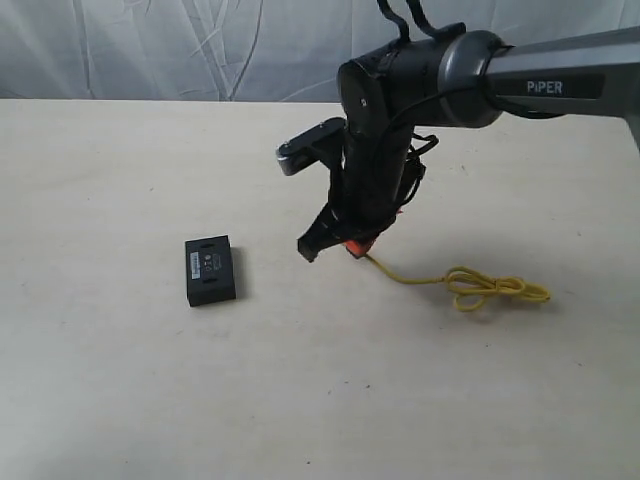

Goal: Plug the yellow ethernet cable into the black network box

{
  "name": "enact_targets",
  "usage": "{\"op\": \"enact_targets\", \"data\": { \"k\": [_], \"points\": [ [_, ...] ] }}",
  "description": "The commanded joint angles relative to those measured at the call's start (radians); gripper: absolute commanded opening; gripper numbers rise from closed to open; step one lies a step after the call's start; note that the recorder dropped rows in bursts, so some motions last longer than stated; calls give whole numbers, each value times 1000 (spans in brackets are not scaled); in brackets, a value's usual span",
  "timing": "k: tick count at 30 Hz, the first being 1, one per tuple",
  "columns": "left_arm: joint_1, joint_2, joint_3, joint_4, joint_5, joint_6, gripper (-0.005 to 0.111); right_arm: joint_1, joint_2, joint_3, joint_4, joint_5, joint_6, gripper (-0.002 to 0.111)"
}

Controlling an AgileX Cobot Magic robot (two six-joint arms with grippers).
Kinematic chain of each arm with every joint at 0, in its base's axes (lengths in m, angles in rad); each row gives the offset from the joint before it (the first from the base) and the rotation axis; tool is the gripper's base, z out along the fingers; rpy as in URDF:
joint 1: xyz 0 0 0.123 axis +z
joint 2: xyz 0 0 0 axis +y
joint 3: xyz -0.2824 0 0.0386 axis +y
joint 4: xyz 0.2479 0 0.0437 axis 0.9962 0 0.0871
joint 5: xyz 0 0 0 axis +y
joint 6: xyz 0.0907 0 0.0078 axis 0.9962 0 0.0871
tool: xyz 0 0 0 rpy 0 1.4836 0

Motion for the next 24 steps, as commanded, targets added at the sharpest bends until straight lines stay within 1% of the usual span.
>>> {"op": "enact_targets", "data": {
  "k": [1,6,10,12,14,15,18,21,23,24],
  "points": [
    [3,-4,4,-2,-15,-1,0,46,-9,55,23,-70,-116,-1],
    [3,-4,4,-2,-15,-1,0,92,-9,126,-6,-227,-119,-1],
    [3,-4,4,10,-16,4,0,121,0,143,-13,-284,-120,-1],
    [3,-4,4,109,-36,11,0,136,12,143,-18,-294,-120,-1],
    [3,-4,4,257,-97,11,0,150,21,143,-24,-301,-120,-1],
    [3,-4,4,297,-133,9,0,158,26,143,-22,-311,-120,-1],
    [3,-4,4,259,-261,6,0,188,31,143,-22,-320,-152,-1],
    [3,-4,4,158,-365,4,0,217,31,143,-22,-348,-177,-1],
    [3,-4,4,84,-388,-13,0,226,31,143,-22,-362,-177,-1],
    [3,-4,4,34,-384,-49,0,232,31,143,-22,-365,-177,-1]
  ]
}}
